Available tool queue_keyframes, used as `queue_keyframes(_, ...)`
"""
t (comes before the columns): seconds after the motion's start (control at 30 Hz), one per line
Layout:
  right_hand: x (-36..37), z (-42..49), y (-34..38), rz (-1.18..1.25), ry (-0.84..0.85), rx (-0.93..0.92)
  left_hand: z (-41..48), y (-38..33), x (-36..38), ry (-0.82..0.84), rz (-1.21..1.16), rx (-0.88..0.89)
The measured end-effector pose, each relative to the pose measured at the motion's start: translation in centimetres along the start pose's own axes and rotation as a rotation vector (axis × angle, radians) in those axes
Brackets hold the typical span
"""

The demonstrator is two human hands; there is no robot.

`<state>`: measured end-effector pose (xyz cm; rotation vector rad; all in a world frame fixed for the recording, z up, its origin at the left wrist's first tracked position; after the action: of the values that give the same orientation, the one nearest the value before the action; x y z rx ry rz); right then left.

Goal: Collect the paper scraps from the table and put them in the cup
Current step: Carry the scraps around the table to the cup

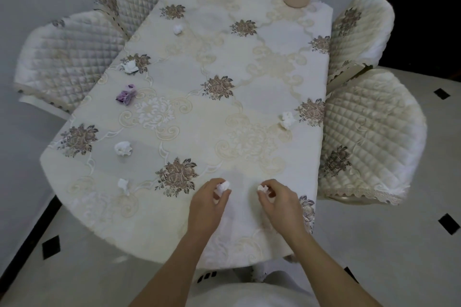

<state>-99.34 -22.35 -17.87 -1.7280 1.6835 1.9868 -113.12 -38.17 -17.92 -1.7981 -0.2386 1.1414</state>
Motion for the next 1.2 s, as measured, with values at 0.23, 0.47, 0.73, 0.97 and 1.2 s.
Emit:
queue_keyframes(0.23, -5.6, 1.7, 4.9, 0.114, -0.163, -0.088, 1.6, -5.7, -3.7, -0.099, -0.071, 0.047)
queue_keyframes(0.47, -11.0, 1.3, 8.4, 0.186, -0.278, -0.133, 1.9, -11.3, -6.6, -0.199, -0.113, 0.138)
queue_keyframes(0.73, -14.9, -1.7, 7.6, 0.190, -0.389, -0.111, 0.9, -15.1, -5.5, -0.157, -0.166, 0.218)
queue_keyframes(0.97, -18.0, -6.1, 3.0, 0.191, -0.533, 0.038, -0.6, -18.8, -1.5, -0.018, -0.154, 0.356)
queue_keyframes(1.2, -20.4, -12.3, -2.1, 0.163, -0.656, 0.214, -2.6, -21.5, 3.6, 0.148, -0.158, 0.445)
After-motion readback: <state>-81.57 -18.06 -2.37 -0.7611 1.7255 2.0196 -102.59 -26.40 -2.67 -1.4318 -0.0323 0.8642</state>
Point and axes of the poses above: each hand's wrist, its own z-axis towards the middle knuckle, its own x-axis out of the palm, y = z × x, the point moved 7 cm from there along z, towards the middle knuckle, and after that the axes turned 3 degrees about y, right-handed, at the moved point
